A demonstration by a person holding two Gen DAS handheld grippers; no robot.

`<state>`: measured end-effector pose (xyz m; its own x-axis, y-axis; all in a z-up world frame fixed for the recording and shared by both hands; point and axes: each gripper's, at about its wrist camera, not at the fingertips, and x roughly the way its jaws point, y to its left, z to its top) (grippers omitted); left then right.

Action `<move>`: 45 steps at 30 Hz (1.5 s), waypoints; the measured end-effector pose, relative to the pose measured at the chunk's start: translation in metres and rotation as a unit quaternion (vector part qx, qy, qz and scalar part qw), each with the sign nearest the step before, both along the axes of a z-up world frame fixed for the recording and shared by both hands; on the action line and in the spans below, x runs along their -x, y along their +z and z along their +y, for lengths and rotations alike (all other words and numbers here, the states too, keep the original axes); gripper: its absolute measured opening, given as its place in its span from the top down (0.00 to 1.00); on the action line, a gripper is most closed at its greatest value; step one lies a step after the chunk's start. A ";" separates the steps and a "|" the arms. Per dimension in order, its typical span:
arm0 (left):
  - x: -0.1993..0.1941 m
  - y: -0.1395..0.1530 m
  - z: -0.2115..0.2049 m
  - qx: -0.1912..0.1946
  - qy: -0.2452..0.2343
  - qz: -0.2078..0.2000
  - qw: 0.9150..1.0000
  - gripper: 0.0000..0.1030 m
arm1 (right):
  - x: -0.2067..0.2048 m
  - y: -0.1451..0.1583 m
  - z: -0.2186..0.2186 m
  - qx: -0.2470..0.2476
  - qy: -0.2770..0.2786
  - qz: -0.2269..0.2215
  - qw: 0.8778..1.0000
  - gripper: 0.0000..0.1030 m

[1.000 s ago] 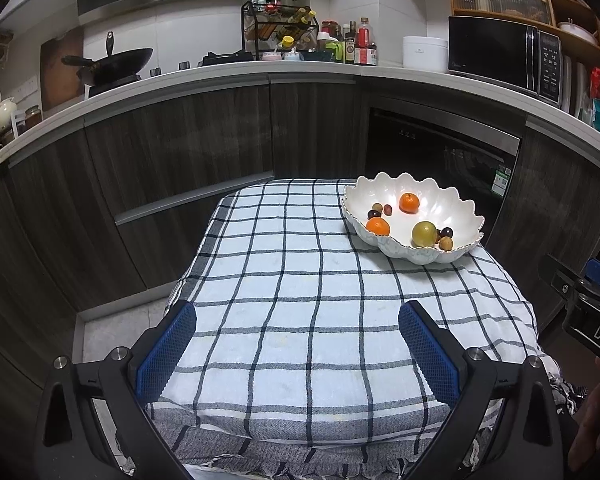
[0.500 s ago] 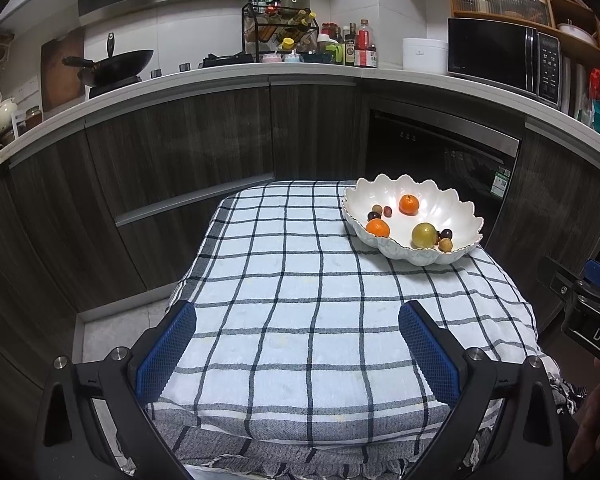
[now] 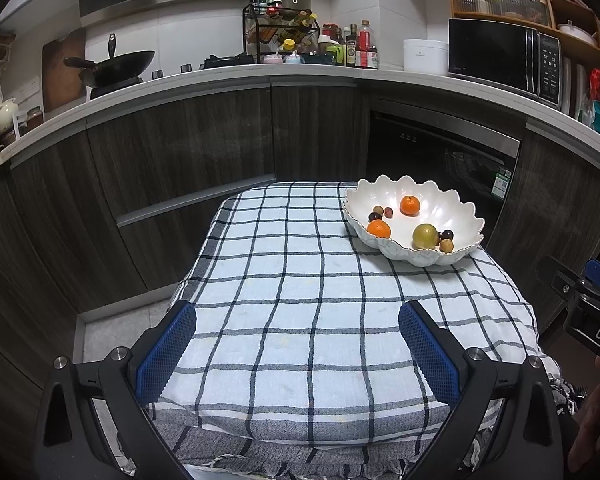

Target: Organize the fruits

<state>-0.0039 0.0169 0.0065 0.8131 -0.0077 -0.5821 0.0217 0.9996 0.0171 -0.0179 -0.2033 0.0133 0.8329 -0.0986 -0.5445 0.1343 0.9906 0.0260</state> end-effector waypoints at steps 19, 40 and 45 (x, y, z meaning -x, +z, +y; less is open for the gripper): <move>-0.001 -0.001 0.001 -0.002 0.003 0.002 1.000 0.00 | 0.000 0.000 0.000 -0.001 0.001 0.001 1.000 0.10; -0.002 -0.002 0.001 -0.001 0.004 0.009 1.000 0.00 | -0.002 -0.004 0.005 -0.005 0.003 0.009 1.000 0.10; -0.004 -0.004 0.000 0.000 0.004 0.015 1.000 0.00 | -0.004 -0.007 0.003 -0.007 0.003 0.013 1.000 0.10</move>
